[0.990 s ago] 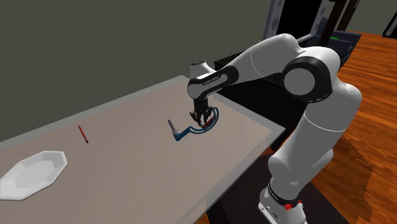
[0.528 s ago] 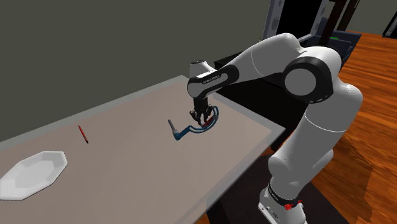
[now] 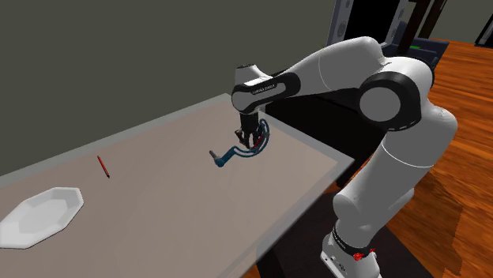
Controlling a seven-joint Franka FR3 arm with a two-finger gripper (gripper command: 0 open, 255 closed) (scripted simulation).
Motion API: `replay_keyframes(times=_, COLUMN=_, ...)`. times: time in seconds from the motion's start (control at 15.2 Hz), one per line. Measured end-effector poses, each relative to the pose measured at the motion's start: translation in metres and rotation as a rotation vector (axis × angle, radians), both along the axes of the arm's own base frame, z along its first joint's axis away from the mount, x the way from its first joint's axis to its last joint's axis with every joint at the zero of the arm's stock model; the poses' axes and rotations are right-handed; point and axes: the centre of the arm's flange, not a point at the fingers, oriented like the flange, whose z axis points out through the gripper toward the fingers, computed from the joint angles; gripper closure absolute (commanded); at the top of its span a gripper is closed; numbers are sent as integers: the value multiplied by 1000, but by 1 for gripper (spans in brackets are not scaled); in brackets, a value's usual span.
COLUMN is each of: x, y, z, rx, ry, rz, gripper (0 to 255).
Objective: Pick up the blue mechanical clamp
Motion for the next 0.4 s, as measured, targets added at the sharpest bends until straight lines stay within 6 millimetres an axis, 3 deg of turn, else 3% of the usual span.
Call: replay_keyframes(times=0.4, x=0, y=0, z=29, rx=0, ry=0, rz=0, gripper=255)
